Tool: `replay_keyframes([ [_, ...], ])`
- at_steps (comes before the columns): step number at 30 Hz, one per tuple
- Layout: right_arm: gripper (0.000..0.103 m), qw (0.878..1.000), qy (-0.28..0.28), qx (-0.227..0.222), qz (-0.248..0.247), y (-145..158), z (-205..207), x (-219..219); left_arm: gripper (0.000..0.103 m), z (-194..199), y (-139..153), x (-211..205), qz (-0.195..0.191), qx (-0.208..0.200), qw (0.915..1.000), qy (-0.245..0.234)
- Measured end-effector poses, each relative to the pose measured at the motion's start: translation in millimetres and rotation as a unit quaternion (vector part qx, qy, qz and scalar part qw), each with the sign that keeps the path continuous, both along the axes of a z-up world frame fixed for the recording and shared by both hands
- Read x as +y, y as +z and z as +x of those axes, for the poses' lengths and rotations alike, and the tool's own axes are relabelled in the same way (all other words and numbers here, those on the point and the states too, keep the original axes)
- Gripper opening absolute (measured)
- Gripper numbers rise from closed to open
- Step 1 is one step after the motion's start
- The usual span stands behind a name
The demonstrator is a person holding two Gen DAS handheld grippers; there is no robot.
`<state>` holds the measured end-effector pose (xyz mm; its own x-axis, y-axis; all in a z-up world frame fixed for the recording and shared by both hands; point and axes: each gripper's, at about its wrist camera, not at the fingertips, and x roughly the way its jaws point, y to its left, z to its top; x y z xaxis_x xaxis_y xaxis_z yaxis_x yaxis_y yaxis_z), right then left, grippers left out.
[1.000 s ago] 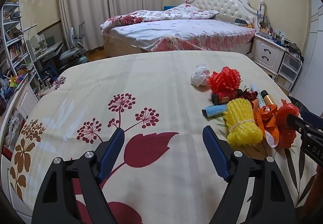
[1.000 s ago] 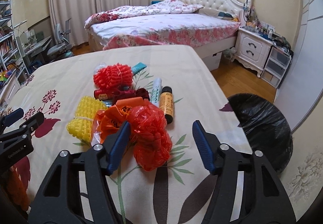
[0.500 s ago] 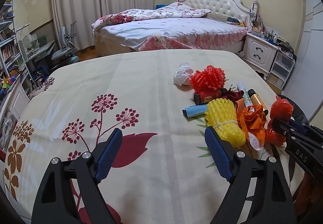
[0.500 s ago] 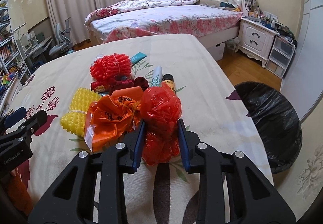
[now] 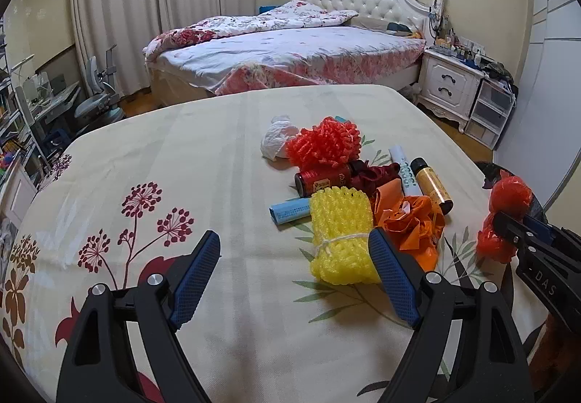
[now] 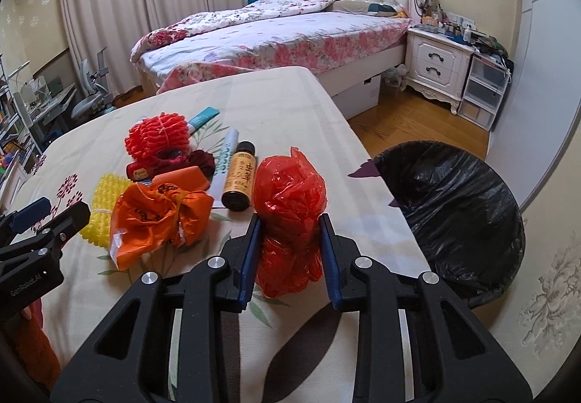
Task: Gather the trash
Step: 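Grasp the yellow mesh foam sleeve with the left tool while the right tool lifts the red bag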
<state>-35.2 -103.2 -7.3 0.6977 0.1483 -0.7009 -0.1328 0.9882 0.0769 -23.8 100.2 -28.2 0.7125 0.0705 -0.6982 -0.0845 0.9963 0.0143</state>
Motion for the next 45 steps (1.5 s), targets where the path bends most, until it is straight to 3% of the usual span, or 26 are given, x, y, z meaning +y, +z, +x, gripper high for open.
replay_keyframes([
  [9,0.03,1.0,-0.006,0.006,0.005,-5,4,-11,0.081,16,-17,-8,-0.017,0.03,0.9993,-0.013],
  [20,0.03,1.0,-0.007,0.007,0.004,-7,5,-12,0.08,10,-14,0,-0.007,0.016,0.9997,-0.015],
  [29,0.03,1.0,-0.006,0.007,0.005,-7,5,-12,0.079,21,-19,-2,-0.035,0.03,0.9988,-0.017],
  [34,0.03,1.0,-0.006,0.007,0.004,-7,5,-11,0.046,18,-20,0,-0.079,0.026,0.9953,-0.049],
  [36,0.03,1.0,-0.006,0.007,0.005,-7,5,-11,0.043,16,-19,0,-0.086,0.022,0.9946,-0.053],
  [45,0.03,1.0,-0.007,0.005,0.005,-8,7,-12,0.041,5,-9,-4,-0.043,-0.001,0.998,-0.047],
])
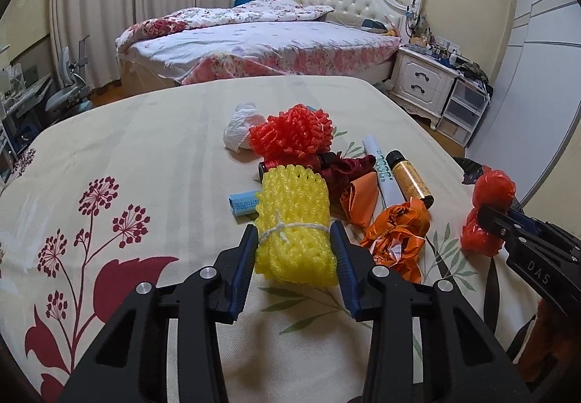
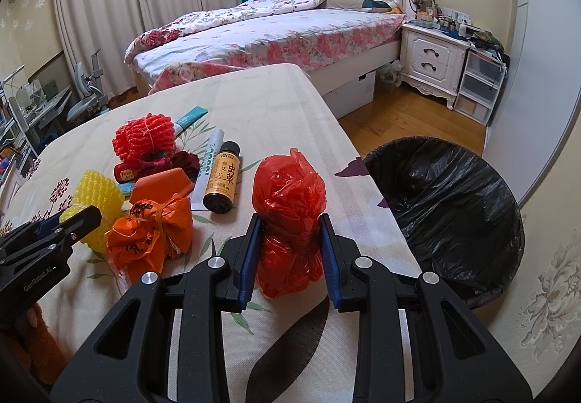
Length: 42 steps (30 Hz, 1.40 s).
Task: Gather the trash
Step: 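Grasp the yellow mesh foam sleeve with the left tool while the right tool lifts the red bag, then carry both items over the black bin and open both tools to drop them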
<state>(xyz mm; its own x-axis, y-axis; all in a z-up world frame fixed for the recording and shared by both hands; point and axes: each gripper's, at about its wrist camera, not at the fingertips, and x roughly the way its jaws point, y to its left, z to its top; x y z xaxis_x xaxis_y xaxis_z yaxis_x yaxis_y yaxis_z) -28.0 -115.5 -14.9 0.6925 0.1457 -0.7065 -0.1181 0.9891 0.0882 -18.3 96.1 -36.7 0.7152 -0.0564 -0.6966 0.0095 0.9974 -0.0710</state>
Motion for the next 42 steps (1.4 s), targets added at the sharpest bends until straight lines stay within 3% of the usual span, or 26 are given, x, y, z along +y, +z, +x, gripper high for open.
replay_keyframes([
  [4,0.03,1.0,-0.002,-0.003,0.0,3,1,-2,0.041,-3,7,-3,0.023,-0.013,0.9996,0.006],
  [9,0.03,1.0,-0.014,-0.014,-0.002,12,-1,-11,0.041,-5,16,-10,0.024,-0.026,0.9994,-0.002],
  [23,0.03,0.991,-0.119,-0.054,-0.025,35,6,-85,0.041,5,55,-77,0.014,-0.095,0.9909,-0.095],
  [32,0.03,0.984,-0.165,-0.049,-0.032,25,22,-120,0.041,45,42,-142,0.013,-0.091,0.9829,-0.159],
  [42,0.03,0.98,-0.196,-0.031,-0.021,7,41,-143,0.041,82,18,-189,0.019,-0.066,0.9799,-0.187],
])
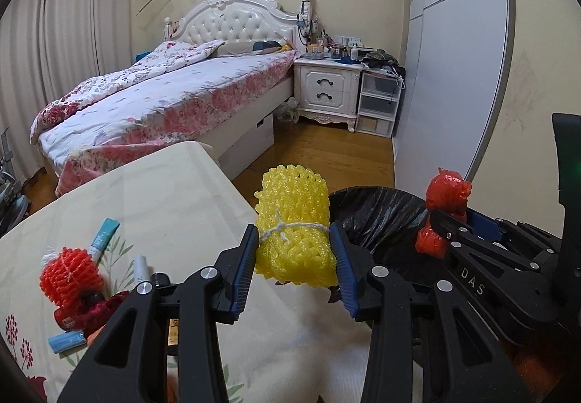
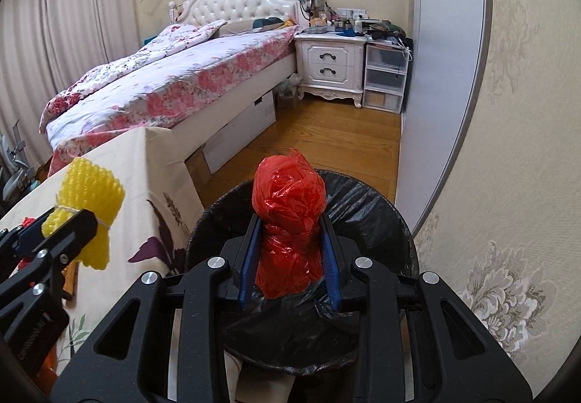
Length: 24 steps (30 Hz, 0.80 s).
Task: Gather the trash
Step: 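Carry both items over the black bin and open both tools to drop them, then return to the table and grasp the orange bag with the right tool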
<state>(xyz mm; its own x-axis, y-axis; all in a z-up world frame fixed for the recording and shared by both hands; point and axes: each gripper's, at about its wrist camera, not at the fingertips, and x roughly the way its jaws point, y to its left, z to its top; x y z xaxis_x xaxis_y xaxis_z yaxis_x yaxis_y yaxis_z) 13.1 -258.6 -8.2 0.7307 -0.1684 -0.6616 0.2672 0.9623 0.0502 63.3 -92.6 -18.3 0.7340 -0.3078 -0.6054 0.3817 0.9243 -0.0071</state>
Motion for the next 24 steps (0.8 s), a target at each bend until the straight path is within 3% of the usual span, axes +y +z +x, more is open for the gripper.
replay_keyframes([
  [9,0.032,1.0,-0.018,0.011,0.014,-12,7,-20,0.041,19,-15,-27,0.018,0.011,0.9997,-0.015],
  [11,0.043,1.0,-0.023,0.008,0.017,-13,7,-23,0.043,23,-18,-29,0.02,0.014,0.9996,-0.016],
  [19,0.049,0.999,-0.037,-0.001,0.01,-9,7,-29,0.07,26,-24,-35,0.023,0.021,0.9994,-0.012],
  [24,0.053,0.999,-0.033,-0.004,0.007,-6,5,-25,0.072,22,-18,-27,0.013,0.025,0.9996,0.001],
])
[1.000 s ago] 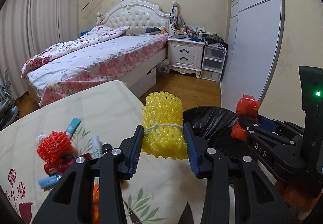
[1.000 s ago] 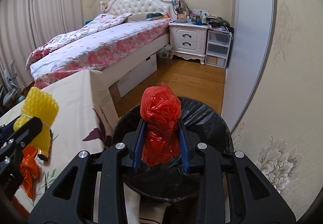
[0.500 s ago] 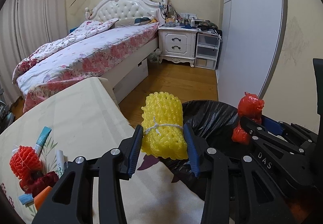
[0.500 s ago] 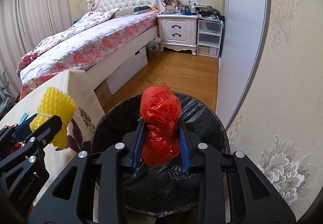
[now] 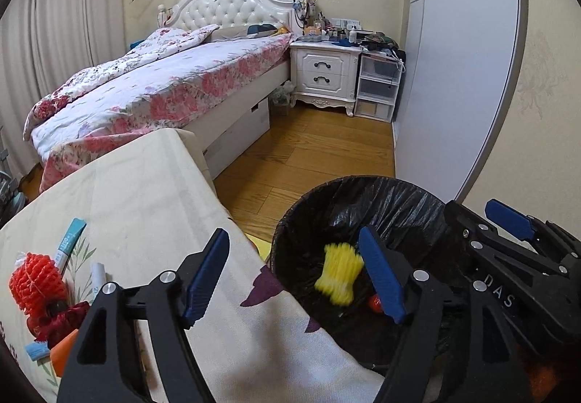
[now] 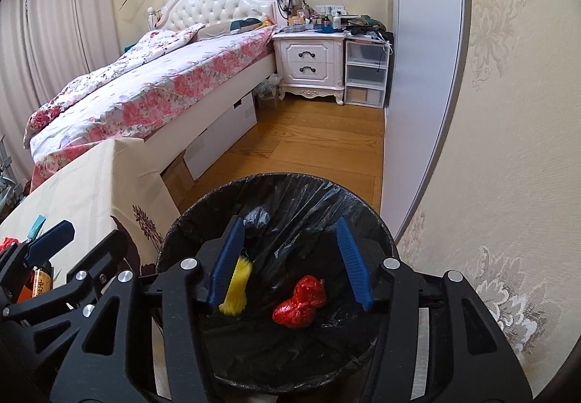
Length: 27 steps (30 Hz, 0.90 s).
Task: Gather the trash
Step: 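Return to the table and grasp the orange bag with the right tool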
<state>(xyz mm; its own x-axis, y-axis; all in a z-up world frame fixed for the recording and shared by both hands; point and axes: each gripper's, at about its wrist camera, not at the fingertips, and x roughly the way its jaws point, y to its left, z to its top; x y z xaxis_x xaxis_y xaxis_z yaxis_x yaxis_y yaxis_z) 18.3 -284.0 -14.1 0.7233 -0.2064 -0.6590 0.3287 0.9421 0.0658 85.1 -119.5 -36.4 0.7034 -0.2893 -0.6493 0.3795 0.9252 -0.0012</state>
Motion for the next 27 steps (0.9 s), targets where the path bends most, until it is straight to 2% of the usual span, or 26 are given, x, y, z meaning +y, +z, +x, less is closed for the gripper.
replay_keyframes([
  [5,0.054,1.0,0.002,-0.001,-0.001,4,-10,2,0.072,-9,7,13,0.004,-0.007,0.9999,0.013],
  [7,0.061,1.0,0.004,-0.002,-0.002,6,-14,5,0.072,-15,11,21,0.0,-0.006,0.9998,0.02],
  [12,0.061,1.0,0.021,-0.004,-0.007,12,-24,21,0.073,-27,21,48,-0.005,-0.007,0.999,0.044],
  [20,0.061,0.997,0.075,-0.01,-0.007,22,-35,66,0.074,-48,34,103,-0.005,-0.016,0.9954,0.095],
  [27,0.062,0.991,0.132,-0.009,-0.004,26,-41,115,0.074,-66,34,164,0.0,-0.019,0.9879,0.154],
])
